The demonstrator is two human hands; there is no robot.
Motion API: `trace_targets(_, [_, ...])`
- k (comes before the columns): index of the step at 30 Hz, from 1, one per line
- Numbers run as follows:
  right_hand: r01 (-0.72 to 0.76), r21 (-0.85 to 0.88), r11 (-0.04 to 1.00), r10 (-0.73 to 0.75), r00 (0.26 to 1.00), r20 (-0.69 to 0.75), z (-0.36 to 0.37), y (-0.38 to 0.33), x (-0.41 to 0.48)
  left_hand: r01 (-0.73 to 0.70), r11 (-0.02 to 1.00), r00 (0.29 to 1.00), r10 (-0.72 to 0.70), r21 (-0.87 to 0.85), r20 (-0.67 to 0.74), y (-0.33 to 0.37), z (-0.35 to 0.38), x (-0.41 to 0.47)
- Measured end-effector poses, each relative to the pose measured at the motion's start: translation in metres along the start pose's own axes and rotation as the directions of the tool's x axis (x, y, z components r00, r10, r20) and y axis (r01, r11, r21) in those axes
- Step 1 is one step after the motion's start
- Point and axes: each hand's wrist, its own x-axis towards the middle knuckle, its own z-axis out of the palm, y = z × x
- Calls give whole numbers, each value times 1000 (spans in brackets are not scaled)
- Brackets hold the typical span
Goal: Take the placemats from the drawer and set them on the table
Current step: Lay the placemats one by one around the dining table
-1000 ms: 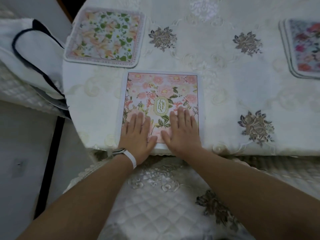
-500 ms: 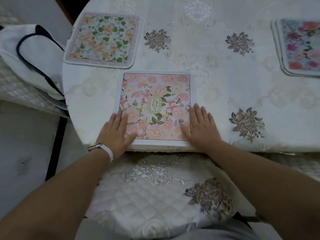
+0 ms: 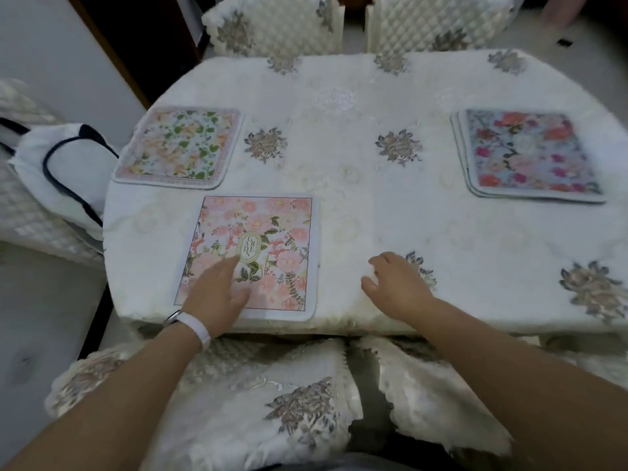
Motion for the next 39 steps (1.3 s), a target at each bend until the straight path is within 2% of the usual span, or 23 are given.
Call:
trace_targets(4, [-61,2,998,61,991,-120,-48,57,-15,-99,995,990,98,5,-104,87,7,-11])
trace_targets(7, [-46,-37,998,40,988,-149,-84,104,-29,-140,990,976,138,0,-170,149,14,-19])
trace_targets(14, [44,-102,994,-58,989,-136,-136,189,-73,-174,979,970,189,106,-156,250,38,-29])
trace_targets(20, [111,-198,974,-136,984,-113,-157,219,-101,-221,960,961,245,170,-131,298,46,-37])
trace_targets(26, [64,-152,986,-87,986,-145,-165,227,-104,-268,947,945,294,179,-144,316,40,-23])
trace_targets(30, [7,-135,991,-27,989,-146,-165,229,-109,-298,941,943,316,160,-104,324,44,-8])
trace_targets(39, [-29,-142,990,-1,979,-203,-184,261,-118,-384,912,916,396,145,-60,378,67,-4])
